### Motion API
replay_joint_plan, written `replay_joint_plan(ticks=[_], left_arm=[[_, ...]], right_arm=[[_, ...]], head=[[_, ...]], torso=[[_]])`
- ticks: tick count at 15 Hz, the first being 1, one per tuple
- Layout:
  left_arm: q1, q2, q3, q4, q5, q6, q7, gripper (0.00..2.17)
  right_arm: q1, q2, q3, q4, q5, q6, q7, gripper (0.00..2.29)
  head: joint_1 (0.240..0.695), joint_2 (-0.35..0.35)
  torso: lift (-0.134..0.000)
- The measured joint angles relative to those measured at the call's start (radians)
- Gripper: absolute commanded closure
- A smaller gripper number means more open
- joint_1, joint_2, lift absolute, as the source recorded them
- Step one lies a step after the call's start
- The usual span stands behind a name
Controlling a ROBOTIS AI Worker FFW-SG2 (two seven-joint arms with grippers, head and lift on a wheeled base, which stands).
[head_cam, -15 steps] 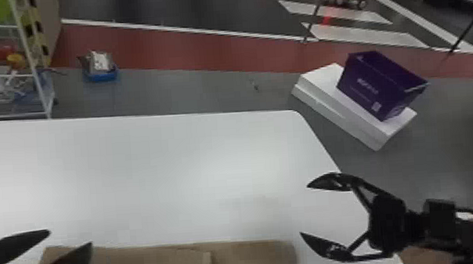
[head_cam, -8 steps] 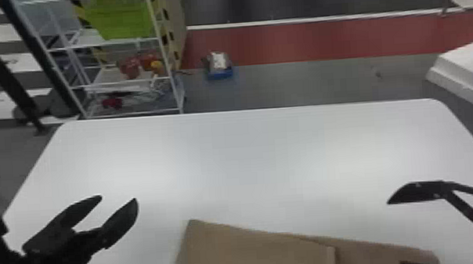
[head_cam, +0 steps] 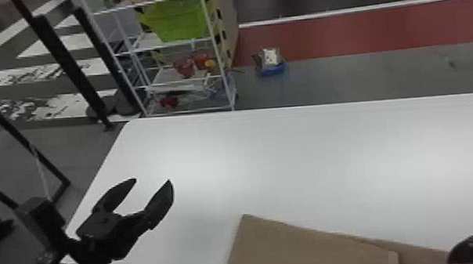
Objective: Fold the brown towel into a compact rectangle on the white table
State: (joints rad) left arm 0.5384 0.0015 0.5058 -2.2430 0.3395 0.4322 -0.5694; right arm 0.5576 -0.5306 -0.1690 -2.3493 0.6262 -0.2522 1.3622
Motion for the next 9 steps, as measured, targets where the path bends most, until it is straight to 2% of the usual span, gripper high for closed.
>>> replay_joint_plan(ticks=[5, 9], left_arm=[[0.001, 0.000, 0.025, 0.016, 0.021, -0.031, 0.002, 0.02], [0.000, 0.000, 0.039, 0.054, 0.034, -0.071, 0.000, 0.02]], right_arm=[[-0.034, -0.045, 0.109, 0.022, 0.108, 0.009, 0.000, 0.29], [-0.120, -0.038, 0.214, 0.078, 0.128, 0.080, 0.000, 0.29]], head=[[0.695, 0.292], [0.695, 0.326]], torso=[[-0.123], [-0.123]])
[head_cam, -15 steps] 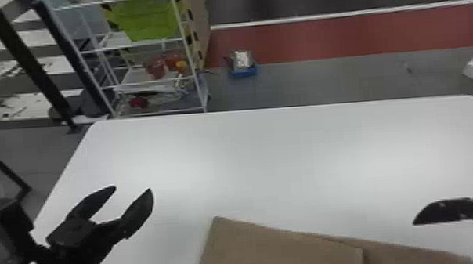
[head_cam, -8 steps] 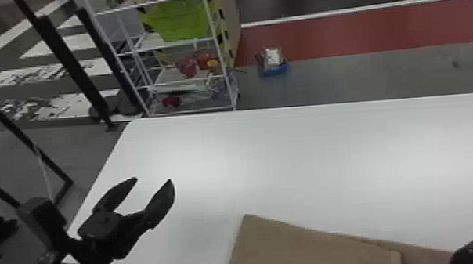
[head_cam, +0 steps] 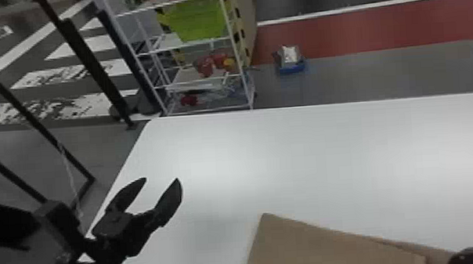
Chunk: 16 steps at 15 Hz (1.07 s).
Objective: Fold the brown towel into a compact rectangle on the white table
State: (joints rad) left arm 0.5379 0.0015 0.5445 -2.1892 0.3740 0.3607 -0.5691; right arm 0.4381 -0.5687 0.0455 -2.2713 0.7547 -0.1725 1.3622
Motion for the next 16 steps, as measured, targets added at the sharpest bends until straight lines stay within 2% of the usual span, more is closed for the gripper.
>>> replay_joint_plan(ticks=[7, 16], left_arm=[[-0.001, 0.000, 0.003, 0.026, 0.017, -0.051, -0.003, 0.02], [-0.003, 0.000, 0.016, 0.041, 0.019, -0.061, -0.018, 0.02]], right_arm=[[-0.111, 0.060, 0.153, 0.092, 0.055, 0.083, 0.000, 0.29], [-0.176, 0.100, 0.233, 0.152, 0.089, 0.110, 0.000, 0.34]], head=[[0.695, 0.350], [0.695, 0.350]], torso=[[-0.123], [-0.123]])
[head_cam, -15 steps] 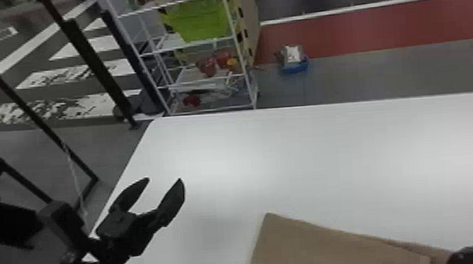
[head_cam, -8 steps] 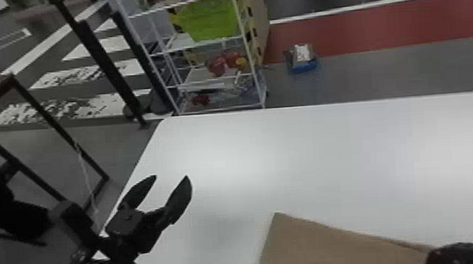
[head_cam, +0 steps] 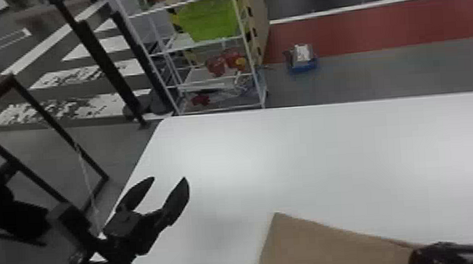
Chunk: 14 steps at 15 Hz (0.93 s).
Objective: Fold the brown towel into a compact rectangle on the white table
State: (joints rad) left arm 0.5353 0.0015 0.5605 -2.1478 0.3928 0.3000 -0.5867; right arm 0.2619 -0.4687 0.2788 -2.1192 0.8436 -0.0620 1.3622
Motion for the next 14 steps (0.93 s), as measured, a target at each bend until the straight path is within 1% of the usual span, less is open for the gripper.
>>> replay_joint_plan(ticks=[2, 7, 14], left_arm=[[0.000, 0.000, 0.004, 0.003, 0.001, 0.000, -0.002, 0.02], [0.000, 0.000, 0.011, 0.006, 0.008, 0.000, -0.008, 0.02], [0.000, 0.000, 0.016, 0.012, 0.012, 0.000, -0.009, 0.02]], right_arm=[[-0.002, 0.005, 0.001, -0.001, -0.005, 0.016, 0.000, 0.34], [0.018, 0.004, 0.000, -0.037, -0.015, 0.017, 0.000, 0.34], [0.036, -0.015, -0.010, -0.044, -0.010, 0.010, 0.000, 0.34]], head=[[0.695, 0.350], [0.695, 0.350], [0.695, 0.350]], torso=[[-0.123], [-0.123], [-0.123]])
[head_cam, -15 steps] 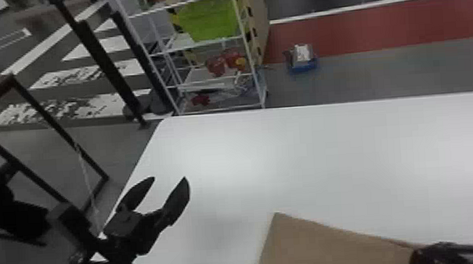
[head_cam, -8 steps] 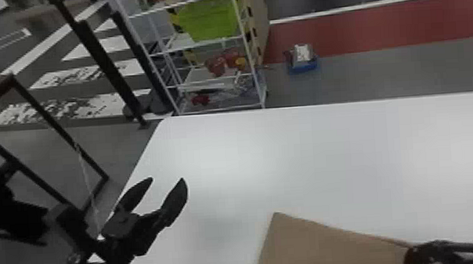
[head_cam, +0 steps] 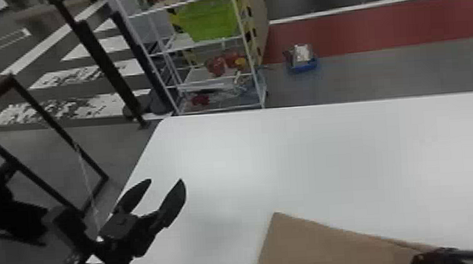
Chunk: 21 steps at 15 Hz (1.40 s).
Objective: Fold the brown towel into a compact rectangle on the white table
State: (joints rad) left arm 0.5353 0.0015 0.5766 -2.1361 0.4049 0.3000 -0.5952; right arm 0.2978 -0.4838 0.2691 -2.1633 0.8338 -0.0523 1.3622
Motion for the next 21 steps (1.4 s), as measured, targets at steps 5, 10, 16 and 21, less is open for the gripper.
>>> replay_joint_plan(ticks=[5, 10, 16, 21], left_arm=[[-0.005, 0.000, 0.000, 0.005, 0.000, 0.000, 0.002, 0.02], [-0.009, 0.000, 0.000, 0.019, 0.000, -0.001, 0.002, 0.02], [-0.013, 0.000, 0.000, 0.026, 0.000, -0.003, 0.002, 0.02], [-0.017, 0.000, -0.001, 0.030, 0.000, -0.003, 0.000, 0.02]], right_arm=[[0.027, -0.022, -0.021, -0.031, -0.003, 0.003, 0.000, 0.34], [0.023, -0.030, -0.022, -0.012, 0.004, 0.000, 0.000, 0.35], [0.008, -0.025, -0.022, -0.003, -0.015, 0.014, 0.000, 0.59], [0.005, -0.018, -0.022, -0.003, -0.024, 0.019, 0.000, 0.78]], head=[[0.695, 0.350], [0.695, 0.350], [0.695, 0.350], [0.695, 0.350]], torso=[[-0.123], [-0.123], [-0.123], [-0.123]])
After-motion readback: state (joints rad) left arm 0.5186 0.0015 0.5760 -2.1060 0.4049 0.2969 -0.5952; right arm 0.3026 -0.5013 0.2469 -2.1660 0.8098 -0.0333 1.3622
